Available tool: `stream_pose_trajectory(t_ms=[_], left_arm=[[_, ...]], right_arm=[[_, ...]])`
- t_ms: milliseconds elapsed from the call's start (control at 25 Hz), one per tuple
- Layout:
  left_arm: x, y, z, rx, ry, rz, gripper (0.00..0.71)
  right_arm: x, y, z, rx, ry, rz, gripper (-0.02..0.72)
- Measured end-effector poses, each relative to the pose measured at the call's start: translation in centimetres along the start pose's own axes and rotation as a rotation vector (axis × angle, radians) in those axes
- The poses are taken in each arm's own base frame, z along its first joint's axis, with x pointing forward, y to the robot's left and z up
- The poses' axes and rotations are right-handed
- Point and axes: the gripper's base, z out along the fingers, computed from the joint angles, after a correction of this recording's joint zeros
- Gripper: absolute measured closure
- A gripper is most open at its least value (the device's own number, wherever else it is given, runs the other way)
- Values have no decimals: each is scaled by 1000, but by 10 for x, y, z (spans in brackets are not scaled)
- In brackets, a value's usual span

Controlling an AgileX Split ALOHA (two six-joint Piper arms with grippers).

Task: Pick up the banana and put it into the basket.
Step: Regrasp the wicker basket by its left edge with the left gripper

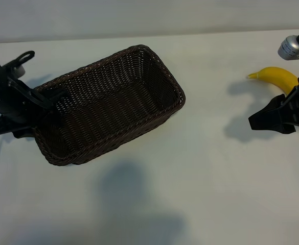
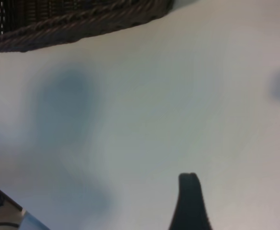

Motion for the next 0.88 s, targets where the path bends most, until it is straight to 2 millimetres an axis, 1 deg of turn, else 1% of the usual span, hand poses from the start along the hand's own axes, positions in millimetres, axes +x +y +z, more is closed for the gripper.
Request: stream_pose_trajectory(t_ms=[240,360,480,600,880], left_arm=[[-2,1,10,-8,5,-4,265],[-2,0,11,-7,2,-5,316],[-2,1,11,-10,2,-3,408],[-3,1,12,-7,2,-7,530],[-2,0,10,2,-2,-9,535]], right_arm=[[0,0,0,1,-2,0,178],[0,0,0,2,-2,0,178],[0,0,0,3,-3,1,178],[0,0,0,4,-5,1,178],[-1,-1,0,8,-9,1,178]])
